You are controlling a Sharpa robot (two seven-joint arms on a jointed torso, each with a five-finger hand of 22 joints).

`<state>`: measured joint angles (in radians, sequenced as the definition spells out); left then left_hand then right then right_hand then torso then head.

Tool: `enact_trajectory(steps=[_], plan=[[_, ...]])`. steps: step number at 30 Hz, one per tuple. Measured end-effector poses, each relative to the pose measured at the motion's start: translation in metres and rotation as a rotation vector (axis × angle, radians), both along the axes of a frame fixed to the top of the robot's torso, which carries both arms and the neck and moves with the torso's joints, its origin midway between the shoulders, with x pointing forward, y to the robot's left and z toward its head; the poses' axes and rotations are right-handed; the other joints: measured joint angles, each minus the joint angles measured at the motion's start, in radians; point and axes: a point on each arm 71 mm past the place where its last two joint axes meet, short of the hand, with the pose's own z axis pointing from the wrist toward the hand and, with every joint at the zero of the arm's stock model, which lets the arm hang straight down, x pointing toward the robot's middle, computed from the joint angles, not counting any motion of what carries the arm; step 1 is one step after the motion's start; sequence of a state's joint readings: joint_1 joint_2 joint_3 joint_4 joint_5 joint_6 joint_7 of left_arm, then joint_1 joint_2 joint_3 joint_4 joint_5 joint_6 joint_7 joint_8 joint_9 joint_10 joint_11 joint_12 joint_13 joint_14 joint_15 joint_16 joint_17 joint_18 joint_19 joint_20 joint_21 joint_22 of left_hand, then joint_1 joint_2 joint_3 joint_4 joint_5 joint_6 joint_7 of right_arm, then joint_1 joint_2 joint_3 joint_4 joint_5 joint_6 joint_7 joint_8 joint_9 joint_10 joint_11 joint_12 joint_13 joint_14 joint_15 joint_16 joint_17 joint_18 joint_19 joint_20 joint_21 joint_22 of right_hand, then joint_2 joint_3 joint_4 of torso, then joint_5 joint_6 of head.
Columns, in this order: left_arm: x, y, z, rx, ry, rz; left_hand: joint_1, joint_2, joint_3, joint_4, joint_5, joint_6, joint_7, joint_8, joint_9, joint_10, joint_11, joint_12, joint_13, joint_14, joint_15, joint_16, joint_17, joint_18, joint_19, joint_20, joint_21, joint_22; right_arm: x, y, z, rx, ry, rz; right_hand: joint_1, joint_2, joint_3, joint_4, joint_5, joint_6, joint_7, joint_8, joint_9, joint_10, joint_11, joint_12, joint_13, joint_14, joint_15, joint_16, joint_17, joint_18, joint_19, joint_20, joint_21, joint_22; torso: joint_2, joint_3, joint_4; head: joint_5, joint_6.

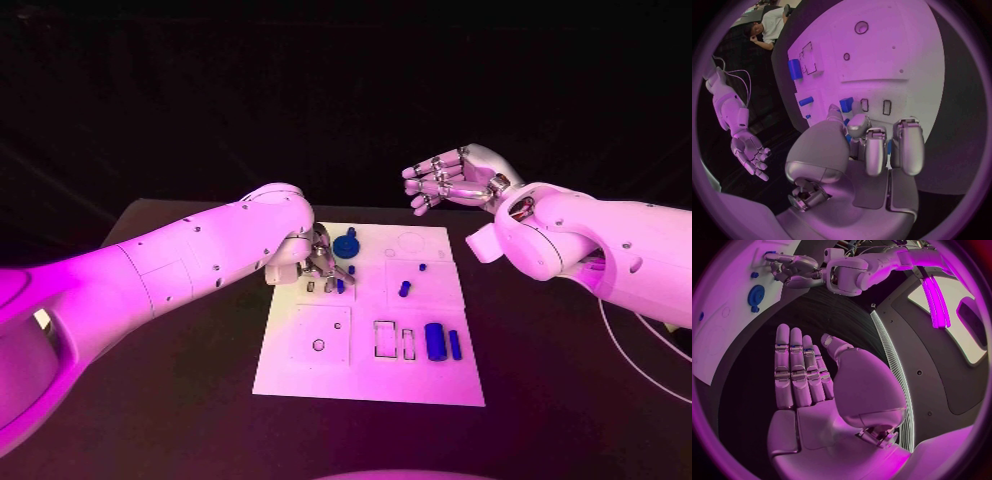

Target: Assemble the parts on the task board

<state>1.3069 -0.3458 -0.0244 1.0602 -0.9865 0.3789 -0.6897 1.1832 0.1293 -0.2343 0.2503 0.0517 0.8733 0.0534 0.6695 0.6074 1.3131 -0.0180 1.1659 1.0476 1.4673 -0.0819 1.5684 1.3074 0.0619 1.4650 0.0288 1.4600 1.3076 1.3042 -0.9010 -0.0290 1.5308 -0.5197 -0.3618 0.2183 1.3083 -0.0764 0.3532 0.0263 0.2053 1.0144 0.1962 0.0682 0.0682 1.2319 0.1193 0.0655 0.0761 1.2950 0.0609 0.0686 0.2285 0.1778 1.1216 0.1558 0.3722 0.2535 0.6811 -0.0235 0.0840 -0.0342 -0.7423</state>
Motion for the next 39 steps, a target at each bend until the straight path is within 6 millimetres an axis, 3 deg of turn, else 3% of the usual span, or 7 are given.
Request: enact_trajectory(steps=[19, 23, 28, 32, 36, 38, 39], plan=[[0.0000, -0.0027, -0.0015, 0.004, 0.009, -0.008, 0.009, -0.001, 0.003, -0.008, 0.000, -0.004, -0.004, 0.000, 0.003, 0.000, 0.000, 0.000, 0.001, 0.000, 0.000, 0.000, 0.000, 0.000, 0.000, 0.000, 0.000, 0.000, -0.0004, 0.0028, -0.0010, -0.001, 0.005, 0.018, 0.000, 0.000, 0.000, 0.000, 0.000, 0.000, 0.000, 0.000, 0.000, -0.004, 0.004, 0.000, -0.002, 0.000, 0.000, 0.000, -0.004, 0.000, 0.000, 0.000, -0.005, -0.003, 0.000, 0.0001, 0.0004, -0.003, -0.006], [0.0001, -0.0030, -0.0017, 0.003, 0.011, -0.008, 0.024, 0.015, 0.011, -0.016, 0.000, -0.003, -0.004, 0.000, 0.007, 0.000, 0.000, 0.000, 0.002, 0.000, 0.000, 0.000, 0.001, 0.000, 0.000, 0.000, 0.000, 0.000, -0.0002, 0.0030, -0.0012, -0.002, 0.006, 0.019, 0.000, 0.000, -0.002, 0.002, 0.000, 0.000, 0.000, 0.000, 0.000, -0.004, 0.004, 0.000, -0.002, 0.000, 0.000, 0.000, -0.004, 0.000, 0.000, 0.000, -0.005, -0.003, 0.000, 0.0005, 0.0011, -0.003, -0.007], [-0.0001, -0.0035, -0.0019, -0.003, 0.014, -0.008, 0.112, 0.052, 0.074, -0.070, 0.000, -0.016, -0.009, 0.000, 0.013, -0.006, -0.006, -0.003, 0.002, 0.000, 0.000, 0.000, 0.001, 0.000, 0.000, 0.000, 0.000, 0.000, -0.0002, 0.0042, -0.0020, -0.003, 0.009, 0.022, 0.000, 0.000, -0.003, 0.003, 0.004, 0.000, 0.000, 0.000, 0.000, -0.004, 0.004, 0.000, -0.003, 0.000, 0.000, 0.000, -0.005, 0.000, 0.000, 0.000, -0.005, -0.005, 0.000, 0.0006, 0.0015, -0.002, -0.008], [0.0004, -0.0044, 0.0004, -0.015, 0.014, -0.009, 0.198, 0.058, 0.150, -0.129, -0.005, -0.038, -0.010, -0.023, 0.008, -0.016, -0.016, -0.017, -0.005, -0.002, -0.002, 0.000, 0.001, 0.000, 0.000, 0.000, -0.002, 0.000, -0.0003, 0.0050, -0.0034, -0.005, 0.014, 0.026, 0.000, 0.000, -0.004, 0.001, 0.004, 0.000, 0.000, 0.000, 0.000, -0.004, 0.004, 0.000, -0.003, 0.000, 0.000, 0.000, -0.006, 0.000, 0.000, 0.000, -0.008, -0.005, 0.000, 0.0009, 0.0015, -0.001, -0.008], [0.0003, -0.0048, 0.0007, -0.027, 0.017, -0.011, 0.254, 0.053, 0.191, -0.088, 0.010, -0.060, -0.004, -0.047, 0.003, -0.036, -0.003, -0.040, -0.019, -0.004, -0.004, 0.000, 0.001, 0.000, 0.004, -0.004, -0.005, 0.000, -0.0002, 0.0051, -0.0045, -0.008, 0.018, 0.028, 0.000, 0.000, -0.006, 0.000, 0.004, 0.000, 0.000, 0.000, 0.000, -0.004, 0.004, 0.000, -0.004, 0.000, 0.000, 0.000, -0.006, 0.000, 0.000, 0.000, -0.009, -0.006, -0.001, 0.0010, 0.0015, 0.000, -0.010], [-0.0004, -0.0045, -0.0009, -0.032, 0.022, -0.011, 0.250, 0.032, 0.233, -0.046, 0.019, -0.059, -0.001, -0.049, 0.005, -0.032, 0.000, -0.043, -0.024, -0.004, -0.004, 0.000, 0.001, 0.000, 0.001, 0.000, -0.005, 0.000, -0.0002, 0.0051, -0.0049, -0.010, 0.020, 0.029, 0.000, 0.000, -0.006, 0.000, 0.004, 0.000, 0.000, 0.000, 0.000, -0.004, 0.004, 0.000, -0.004, 0.000, 0.000, 0.000, -0.006, 0.000, 0.000, 0.000, -0.009, -0.006, -0.001, 0.0009, 0.0016, 0.000, -0.010], [-0.0005, -0.0042, -0.0015, -0.034, 0.024, -0.010, 0.226, 0.006, 0.275, -0.028, 0.024, -0.055, 0.006, -0.049, 0.018, -0.032, 0.000, -0.046, -0.025, -0.002, -0.002, 0.000, 0.001, 0.000, -0.002, 0.002, -0.005, 0.000, -0.0001, 0.0052, -0.0051, -0.010, 0.021, 0.030, 0.000, 0.000, -0.006, 0.000, 0.004, 0.000, 0.000, 0.000, 0.000, -0.004, 0.004, 0.000, -0.004, 0.000, 0.000, 0.000, -0.006, 0.000, 0.000, 0.000, -0.009, -0.006, -0.001, 0.0009, 0.0016, 0.001, -0.011]])
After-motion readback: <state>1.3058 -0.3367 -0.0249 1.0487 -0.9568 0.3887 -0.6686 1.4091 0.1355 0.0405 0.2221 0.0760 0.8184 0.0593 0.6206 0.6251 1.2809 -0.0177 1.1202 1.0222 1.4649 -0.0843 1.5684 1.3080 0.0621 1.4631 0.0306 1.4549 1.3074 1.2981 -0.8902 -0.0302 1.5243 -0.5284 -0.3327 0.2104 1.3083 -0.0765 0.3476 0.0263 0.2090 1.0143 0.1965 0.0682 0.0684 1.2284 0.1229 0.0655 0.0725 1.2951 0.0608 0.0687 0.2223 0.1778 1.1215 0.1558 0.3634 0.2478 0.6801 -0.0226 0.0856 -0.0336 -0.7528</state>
